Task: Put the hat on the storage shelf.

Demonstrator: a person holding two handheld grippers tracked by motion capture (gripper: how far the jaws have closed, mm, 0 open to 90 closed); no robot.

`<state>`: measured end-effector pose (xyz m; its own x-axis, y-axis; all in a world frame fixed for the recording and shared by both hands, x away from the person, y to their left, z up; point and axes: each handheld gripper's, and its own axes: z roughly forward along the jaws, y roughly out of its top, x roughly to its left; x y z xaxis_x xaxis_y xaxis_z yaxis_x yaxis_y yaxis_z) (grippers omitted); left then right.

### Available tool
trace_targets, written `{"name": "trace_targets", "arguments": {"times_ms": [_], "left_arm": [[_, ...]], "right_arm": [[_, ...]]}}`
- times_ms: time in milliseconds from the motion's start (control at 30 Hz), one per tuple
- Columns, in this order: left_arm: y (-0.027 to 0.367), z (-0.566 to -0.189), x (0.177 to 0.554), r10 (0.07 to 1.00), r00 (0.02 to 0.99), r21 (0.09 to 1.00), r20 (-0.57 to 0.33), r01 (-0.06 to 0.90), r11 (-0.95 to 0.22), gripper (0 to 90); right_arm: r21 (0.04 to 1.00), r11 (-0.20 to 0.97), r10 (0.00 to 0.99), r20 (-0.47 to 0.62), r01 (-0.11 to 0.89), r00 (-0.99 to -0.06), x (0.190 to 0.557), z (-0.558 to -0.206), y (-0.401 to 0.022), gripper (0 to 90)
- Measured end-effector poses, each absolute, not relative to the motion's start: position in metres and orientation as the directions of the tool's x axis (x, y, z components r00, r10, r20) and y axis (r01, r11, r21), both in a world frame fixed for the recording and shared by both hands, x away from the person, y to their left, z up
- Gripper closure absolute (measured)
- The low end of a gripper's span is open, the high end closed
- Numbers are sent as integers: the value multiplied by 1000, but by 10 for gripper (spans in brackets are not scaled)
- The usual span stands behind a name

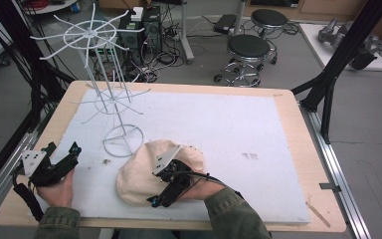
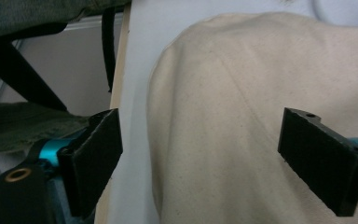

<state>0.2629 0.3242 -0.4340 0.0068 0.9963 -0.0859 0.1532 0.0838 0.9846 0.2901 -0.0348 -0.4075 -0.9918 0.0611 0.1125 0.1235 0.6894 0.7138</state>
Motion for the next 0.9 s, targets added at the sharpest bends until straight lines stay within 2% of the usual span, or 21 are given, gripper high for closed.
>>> {"name": "trace_targets", "arguments": {"times_ms": [400,500,700,833,900], "left_arm": [[324,-434,263,996,8,984,-87,154,84,263],[324,-434,263,996,8,985,-86,153,84,263],[324,-434,263,997,10,985,-80,157,78,263],[323,-434,264,997,10,985,-80,157,78,263],[323,-434,264,997,11,984,-81,157,78,263]], "right_arm": [[647,756,56,81,95,-995,292,-430,-23,117],[631,773,35,57,63,-998,291,-440,-19,109],[638,768,18,67,57,-998,293,-441,-21,121],[632,775,6,1,5,-1000,288,-440,-21,200],[644,765,-14,-8,-16,-1000,286,-439,-22,312]]}}
